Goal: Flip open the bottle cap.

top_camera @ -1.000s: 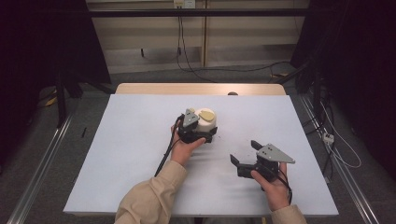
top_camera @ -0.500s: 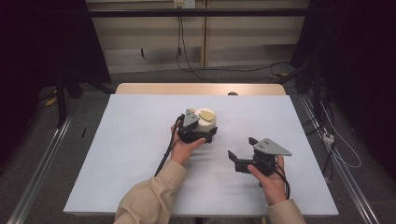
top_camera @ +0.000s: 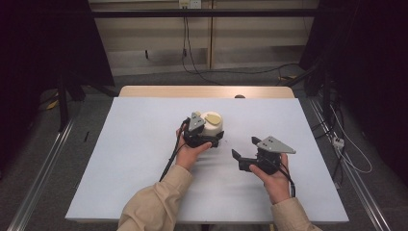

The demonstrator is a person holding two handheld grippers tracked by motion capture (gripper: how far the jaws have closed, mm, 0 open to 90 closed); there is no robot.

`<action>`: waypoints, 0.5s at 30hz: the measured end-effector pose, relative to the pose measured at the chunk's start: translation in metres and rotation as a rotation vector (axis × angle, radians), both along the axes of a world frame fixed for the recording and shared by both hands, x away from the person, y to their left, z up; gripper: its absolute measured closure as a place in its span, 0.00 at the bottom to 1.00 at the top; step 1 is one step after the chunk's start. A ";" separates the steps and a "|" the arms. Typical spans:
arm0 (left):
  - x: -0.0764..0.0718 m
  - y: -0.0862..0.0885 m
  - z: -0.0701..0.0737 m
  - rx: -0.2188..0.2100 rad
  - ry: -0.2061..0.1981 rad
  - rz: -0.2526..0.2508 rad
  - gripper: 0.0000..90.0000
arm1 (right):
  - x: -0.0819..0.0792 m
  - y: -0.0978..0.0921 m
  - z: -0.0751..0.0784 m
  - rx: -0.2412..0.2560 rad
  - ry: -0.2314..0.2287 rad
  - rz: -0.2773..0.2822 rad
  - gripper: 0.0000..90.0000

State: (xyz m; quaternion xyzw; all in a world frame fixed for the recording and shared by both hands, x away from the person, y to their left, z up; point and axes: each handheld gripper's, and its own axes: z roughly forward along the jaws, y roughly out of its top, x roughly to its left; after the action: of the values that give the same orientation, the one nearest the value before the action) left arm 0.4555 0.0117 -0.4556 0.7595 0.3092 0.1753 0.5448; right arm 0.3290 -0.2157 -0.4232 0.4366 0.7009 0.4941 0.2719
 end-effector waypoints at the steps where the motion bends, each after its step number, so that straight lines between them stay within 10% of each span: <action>1: 0.000 0.000 0.000 0.001 -0.001 -0.001 0.05 | 0.001 0.001 0.001 0.004 -0.003 0.001 0.16; 15: 0.000 0.000 0.000 0.002 -0.001 -0.002 0.05 | 0.016 0.014 0.012 -0.005 0.005 0.020 0.34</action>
State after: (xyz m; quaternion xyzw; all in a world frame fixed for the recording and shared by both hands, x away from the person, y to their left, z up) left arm 0.4556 0.0118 -0.4557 0.7602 0.3081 0.1756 0.5444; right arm 0.3448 -0.2014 -0.4112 0.4302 0.7070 0.4941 0.2663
